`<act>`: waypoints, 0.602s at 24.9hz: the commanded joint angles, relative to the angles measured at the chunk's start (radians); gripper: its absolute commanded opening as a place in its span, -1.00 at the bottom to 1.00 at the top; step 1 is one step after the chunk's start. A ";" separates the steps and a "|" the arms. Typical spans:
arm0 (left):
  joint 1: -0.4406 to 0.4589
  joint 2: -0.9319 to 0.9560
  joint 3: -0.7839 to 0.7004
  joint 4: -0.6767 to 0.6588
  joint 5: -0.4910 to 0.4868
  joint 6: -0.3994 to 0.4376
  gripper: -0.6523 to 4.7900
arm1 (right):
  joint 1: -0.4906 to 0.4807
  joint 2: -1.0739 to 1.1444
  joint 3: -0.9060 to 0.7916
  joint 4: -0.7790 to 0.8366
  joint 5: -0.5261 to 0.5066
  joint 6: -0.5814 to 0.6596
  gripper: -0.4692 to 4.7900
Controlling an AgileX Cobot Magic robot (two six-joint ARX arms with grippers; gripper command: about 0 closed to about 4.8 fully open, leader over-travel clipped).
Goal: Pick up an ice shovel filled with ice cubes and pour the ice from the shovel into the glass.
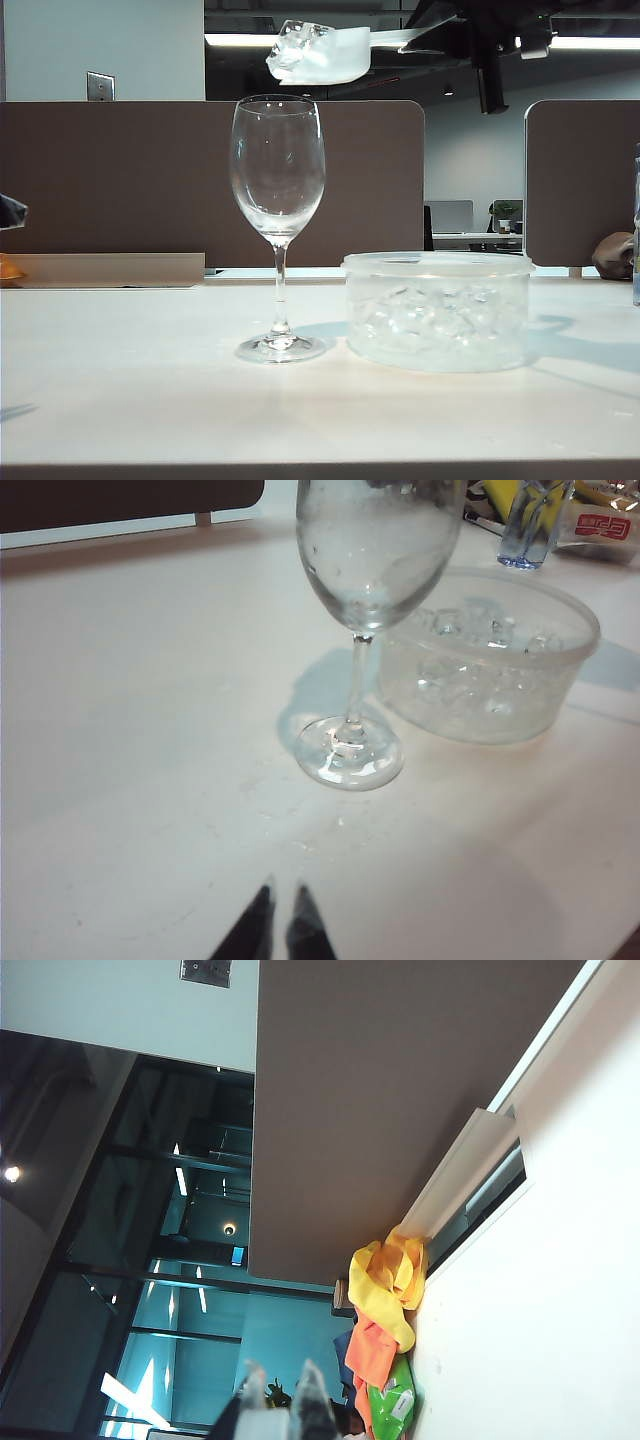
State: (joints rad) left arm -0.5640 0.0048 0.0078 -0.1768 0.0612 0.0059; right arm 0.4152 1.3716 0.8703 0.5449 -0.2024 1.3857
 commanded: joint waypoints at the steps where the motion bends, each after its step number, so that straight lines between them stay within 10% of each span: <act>1: 0.000 0.001 0.000 -0.002 0.004 -0.003 -0.66 | 0.001 -0.013 0.006 0.004 -0.001 -0.026 -0.84; 15: 0.000 0.001 0.000 -0.002 0.004 -0.003 -0.66 | -0.001 -0.062 0.006 -0.081 -0.002 -0.108 -0.84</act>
State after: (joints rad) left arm -0.5640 0.0048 0.0078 -0.1768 0.0612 0.0059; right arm 0.4145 1.3167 0.8703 0.4706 -0.2024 1.2842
